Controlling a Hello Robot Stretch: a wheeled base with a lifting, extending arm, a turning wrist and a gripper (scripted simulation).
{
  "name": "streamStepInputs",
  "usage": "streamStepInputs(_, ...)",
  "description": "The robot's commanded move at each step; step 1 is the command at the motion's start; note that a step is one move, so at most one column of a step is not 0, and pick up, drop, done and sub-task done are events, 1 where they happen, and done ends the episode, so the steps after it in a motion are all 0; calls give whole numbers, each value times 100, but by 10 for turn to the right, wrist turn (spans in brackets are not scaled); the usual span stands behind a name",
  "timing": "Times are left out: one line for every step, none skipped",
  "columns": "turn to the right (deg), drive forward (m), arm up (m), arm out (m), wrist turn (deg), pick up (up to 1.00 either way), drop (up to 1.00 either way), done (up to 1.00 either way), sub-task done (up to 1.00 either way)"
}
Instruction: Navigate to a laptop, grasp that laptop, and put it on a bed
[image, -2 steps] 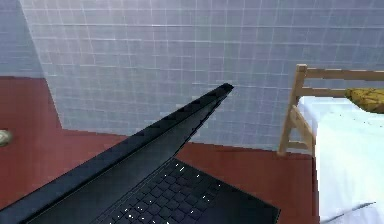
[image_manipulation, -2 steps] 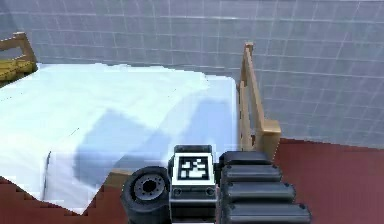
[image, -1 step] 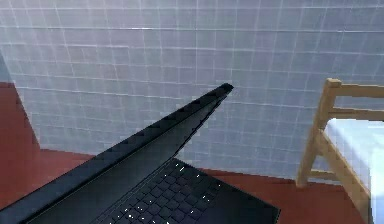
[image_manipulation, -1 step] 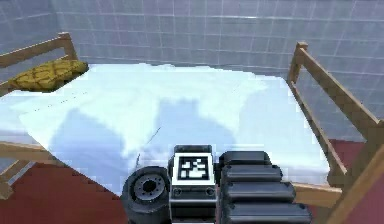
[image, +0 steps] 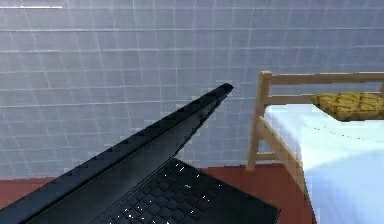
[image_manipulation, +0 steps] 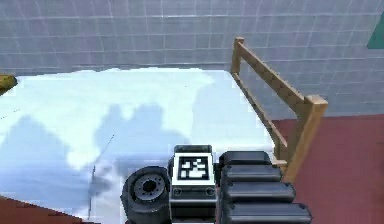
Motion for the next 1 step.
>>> streamStepInputs(0, 45, 0, 0, 0, 0, 0, 0, 0)
